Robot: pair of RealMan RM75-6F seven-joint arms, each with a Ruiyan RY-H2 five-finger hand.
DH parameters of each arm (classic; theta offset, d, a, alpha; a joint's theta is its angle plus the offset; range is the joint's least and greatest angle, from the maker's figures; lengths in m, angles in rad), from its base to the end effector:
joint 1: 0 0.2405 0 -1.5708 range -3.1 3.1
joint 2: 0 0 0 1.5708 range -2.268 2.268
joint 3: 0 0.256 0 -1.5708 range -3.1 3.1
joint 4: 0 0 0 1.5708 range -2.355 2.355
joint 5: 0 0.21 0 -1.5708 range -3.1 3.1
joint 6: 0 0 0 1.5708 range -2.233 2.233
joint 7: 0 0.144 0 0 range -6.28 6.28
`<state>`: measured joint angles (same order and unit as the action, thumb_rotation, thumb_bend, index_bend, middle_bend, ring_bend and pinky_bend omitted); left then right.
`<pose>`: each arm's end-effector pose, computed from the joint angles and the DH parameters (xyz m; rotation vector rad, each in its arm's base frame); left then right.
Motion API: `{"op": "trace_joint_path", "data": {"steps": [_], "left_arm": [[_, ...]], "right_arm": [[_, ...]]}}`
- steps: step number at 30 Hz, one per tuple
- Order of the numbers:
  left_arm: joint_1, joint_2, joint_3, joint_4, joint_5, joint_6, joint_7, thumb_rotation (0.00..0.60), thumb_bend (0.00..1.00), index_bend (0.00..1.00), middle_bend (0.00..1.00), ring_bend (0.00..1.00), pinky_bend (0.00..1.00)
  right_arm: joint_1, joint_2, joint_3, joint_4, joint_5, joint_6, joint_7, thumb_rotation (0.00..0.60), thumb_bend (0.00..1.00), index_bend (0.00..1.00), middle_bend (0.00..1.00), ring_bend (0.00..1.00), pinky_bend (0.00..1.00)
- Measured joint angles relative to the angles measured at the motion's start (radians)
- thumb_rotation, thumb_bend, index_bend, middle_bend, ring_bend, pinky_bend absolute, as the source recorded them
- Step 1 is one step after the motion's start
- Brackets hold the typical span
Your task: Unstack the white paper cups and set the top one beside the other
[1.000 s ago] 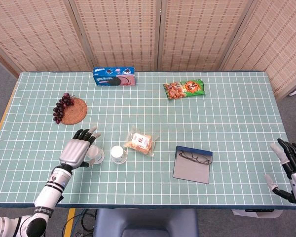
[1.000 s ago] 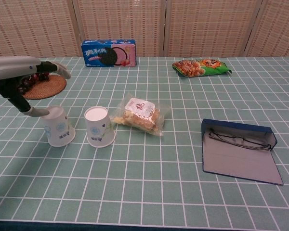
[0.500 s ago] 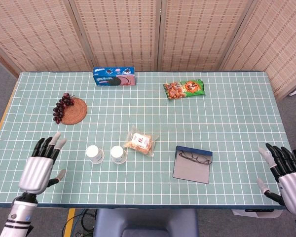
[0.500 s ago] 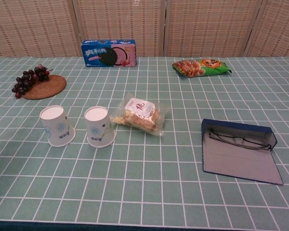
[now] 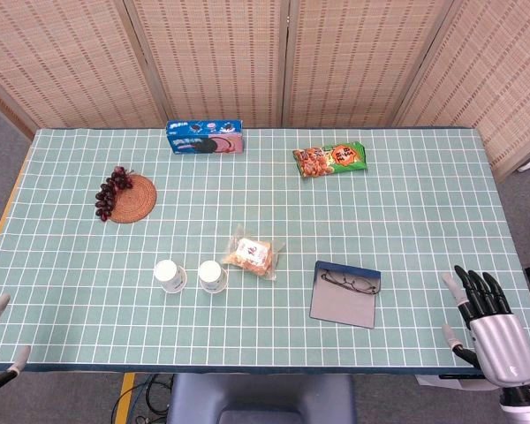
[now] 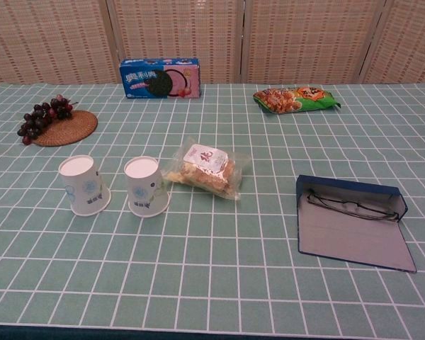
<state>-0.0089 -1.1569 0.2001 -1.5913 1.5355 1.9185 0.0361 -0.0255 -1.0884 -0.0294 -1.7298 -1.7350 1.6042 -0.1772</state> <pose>-0.3091 0.1034 0.1750 -1.2712 -0.7777 -0.9506 -0.2750 -0.1291 0.1536 1.5097 -0.7778 0.9199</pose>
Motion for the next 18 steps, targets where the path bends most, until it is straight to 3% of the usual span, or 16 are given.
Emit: {"op": "trace_joint_path", "data": {"steps": [7,18], "left_arm": [[0.030,-0.004,-0.048,0.036,-0.002,-0.025,-0.035,0.600,0.30,0.02,0.00,0.00,0.00],[0.055,-0.012,-0.094,0.036,0.016,-0.074,0.049,0.600,0.30,0.02,0.00,0.00,0.00]], "right_arm": [[-0.002,0.000,0.002,-0.003,0.006,0.000,0.002,0.600,0.34,0.05,0.00,0.00,0.00],[0.007,0.000,-0.004,-0.001,-0.009,-0.017,-0.003,0.600,0.34,0.05,0.00,0.00,0.00]]}}
